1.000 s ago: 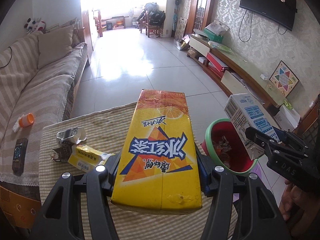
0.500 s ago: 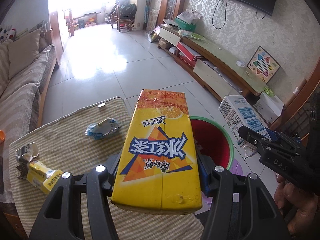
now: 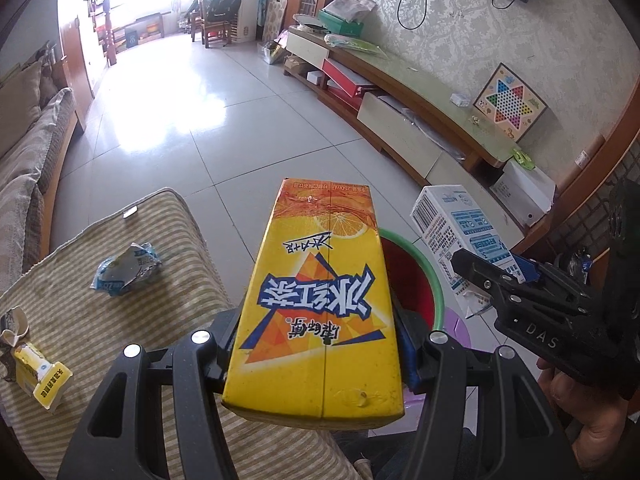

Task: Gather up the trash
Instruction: 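Lift the juice box and milk carton and carry both over the red bin, then open both tools to drop the juice box and milk carton into the bin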

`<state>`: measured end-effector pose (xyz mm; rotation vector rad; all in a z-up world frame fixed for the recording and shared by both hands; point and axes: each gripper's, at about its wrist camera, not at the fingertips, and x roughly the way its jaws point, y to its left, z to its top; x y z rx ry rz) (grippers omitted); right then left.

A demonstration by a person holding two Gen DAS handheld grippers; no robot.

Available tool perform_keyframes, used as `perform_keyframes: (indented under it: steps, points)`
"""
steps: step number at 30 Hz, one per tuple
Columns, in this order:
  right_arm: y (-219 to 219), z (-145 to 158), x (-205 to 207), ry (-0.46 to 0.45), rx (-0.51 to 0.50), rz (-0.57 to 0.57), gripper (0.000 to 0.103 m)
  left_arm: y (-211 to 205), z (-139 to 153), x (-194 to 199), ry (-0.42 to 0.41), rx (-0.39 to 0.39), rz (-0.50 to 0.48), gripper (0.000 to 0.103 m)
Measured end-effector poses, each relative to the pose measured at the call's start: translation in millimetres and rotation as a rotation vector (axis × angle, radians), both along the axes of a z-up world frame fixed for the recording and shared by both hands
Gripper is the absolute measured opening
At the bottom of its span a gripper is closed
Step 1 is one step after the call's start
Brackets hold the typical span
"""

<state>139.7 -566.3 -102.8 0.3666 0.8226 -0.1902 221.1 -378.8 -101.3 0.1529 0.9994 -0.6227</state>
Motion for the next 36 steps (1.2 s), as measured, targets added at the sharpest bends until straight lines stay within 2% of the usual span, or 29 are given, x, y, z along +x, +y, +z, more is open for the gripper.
perform_keyframes:
  steps: [7, 15, 16, 17, 18, 19, 22, 28, 31, 36]
  points:
    - [-7, -15, 3, 0.024, 0.013, -0.001, 0.054, -10, -15, 3, 0.034, 0.01, -0.015, 0.056]
    - [-8, -13, 6, 0.026, 0.012, 0.004, 0.054, -14, -9, 12, 0.041, -0.028, -0.006, 0.057]
    - [-8, -13, 7, 0.03, 0.012, 0.01, 0.055, -14, -8, 13, 0.044, -0.038, -0.004, 0.058]
    - [-7, -14, 9, 0.036, 0.014, 0.018, 0.055, -13, -7, 13, 0.041, -0.045, -0.002, 0.068]
    - [-6, -15, 9, 0.039, 0.014, 0.02, 0.057, -12, -5, 13, 0.029, -0.052, 0.004, 0.074]
    - [-5, -15, 10, 0.042, 0.011, 0.023, 0.067, -11, -2, 13, 0.016, -0.06, 0.008, 0.079]
    - [-3, -14, 10, 0.038, -0.004, 0.025, 0.08, -6, 2, 12, 0.008, -0.082, 0.012, 0.08]
    - [3, -8, 8, 0.031, -0.009, 0.021, 0.092, 16, 9, 13, -0.004, -0.094, 0.057, 0.081]
    - [10, 1, 7, 0.021, -0.022, 0.021, 0.096, 33, 17, 10, -0.024, -0.094, 0.082, 0.085]
    - [33, 19, 7, 0.002, -0.043, 0.049, 0.098, 65, 32, 2, -0.056, -0.099, 0.115, 0.088]
